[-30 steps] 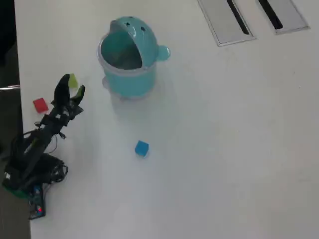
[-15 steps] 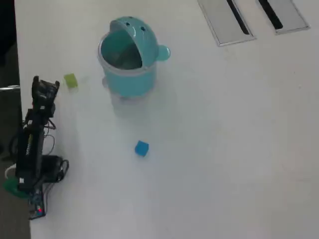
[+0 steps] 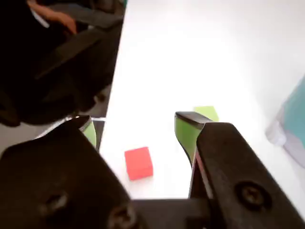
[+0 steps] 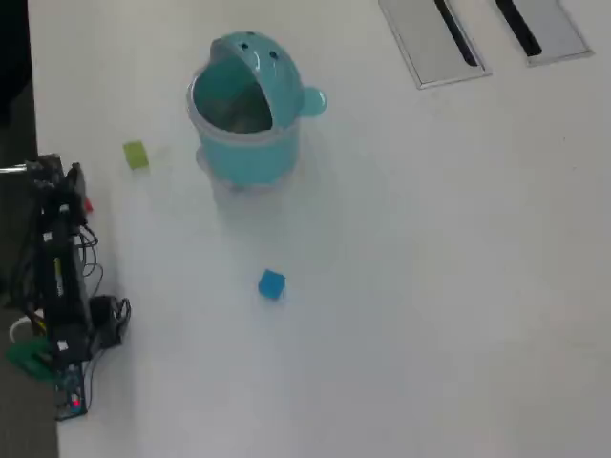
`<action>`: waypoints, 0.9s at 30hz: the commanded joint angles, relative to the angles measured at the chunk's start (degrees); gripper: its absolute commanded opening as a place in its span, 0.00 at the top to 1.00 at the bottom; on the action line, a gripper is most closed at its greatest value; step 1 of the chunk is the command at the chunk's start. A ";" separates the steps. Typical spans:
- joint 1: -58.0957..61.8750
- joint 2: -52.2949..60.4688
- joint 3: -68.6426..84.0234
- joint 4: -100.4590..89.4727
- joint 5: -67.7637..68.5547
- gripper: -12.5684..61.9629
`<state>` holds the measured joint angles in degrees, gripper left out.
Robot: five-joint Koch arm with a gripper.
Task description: Grasp RGB lego blocks and put them in the bin one by one.
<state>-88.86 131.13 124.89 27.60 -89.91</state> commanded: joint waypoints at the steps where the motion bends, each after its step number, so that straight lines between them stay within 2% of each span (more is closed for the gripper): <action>1: -1.32 0.09 -5.19 -0.18 -0.97 0.43; 27: -4.04 -19.60 -0.35 -0.35 -7.38 0.43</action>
<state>-92.46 111.62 126.30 27.51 -97.03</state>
